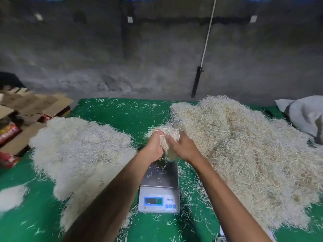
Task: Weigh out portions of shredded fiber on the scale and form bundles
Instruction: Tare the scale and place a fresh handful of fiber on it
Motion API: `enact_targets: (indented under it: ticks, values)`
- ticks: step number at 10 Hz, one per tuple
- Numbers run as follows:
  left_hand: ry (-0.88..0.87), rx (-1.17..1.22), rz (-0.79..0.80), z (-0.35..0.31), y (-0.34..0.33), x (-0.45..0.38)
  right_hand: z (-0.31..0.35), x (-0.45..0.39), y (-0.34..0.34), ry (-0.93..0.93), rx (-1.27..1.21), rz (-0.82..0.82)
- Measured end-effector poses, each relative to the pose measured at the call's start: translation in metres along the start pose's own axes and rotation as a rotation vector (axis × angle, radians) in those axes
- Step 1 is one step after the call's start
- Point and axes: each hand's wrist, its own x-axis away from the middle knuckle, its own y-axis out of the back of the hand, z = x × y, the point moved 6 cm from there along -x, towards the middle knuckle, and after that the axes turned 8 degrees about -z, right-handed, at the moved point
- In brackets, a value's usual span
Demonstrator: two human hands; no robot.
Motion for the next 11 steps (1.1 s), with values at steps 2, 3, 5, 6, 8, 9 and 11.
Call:
enact_targets:
  ticks: [2, 3, 5, 6, 8, 9, 11]
  values:
    - [-0.117, -0.321, 0.052, 0.005, 0.056, 0.009, -0.036, 0.007, -0.008, -0.238, -0.418, -0.136]
    - [-0.095, -0.263, 0.003, 0.007, 0.077, 0.006, -0.045, 0.008, -0.015, -0.274, -0.454, -0.195]
    - [-0.102, -0.17, -0.129, 0.009, 0.104, 0.008, -0.06, 0.01, -0.039, -0.439, -0.563, -0.31]
    - [-0.062, -0.21, -0.15, 0.015, 0.122, 0.007, -0.065, 0.01, -0.045, -0.519, -0.642, -0.362]
    - [0.039, 0.009, -0.109, 0.023, 0.14, -0.004, -0.056, 0.008, -0.064, -0.531, -0.628, -0.125]
    - [0.056, -0.05, -0.085, 0.033, 0.136, -0.012, -0.029, 0.022, -0.094, -0.337, -0.349, 0.186]
    - [0.068, -0.203, -0.038, 0.03, 0.14, -0.028, -0.035, -0.005, -0.095, -0.27, -0.217, -0.105]
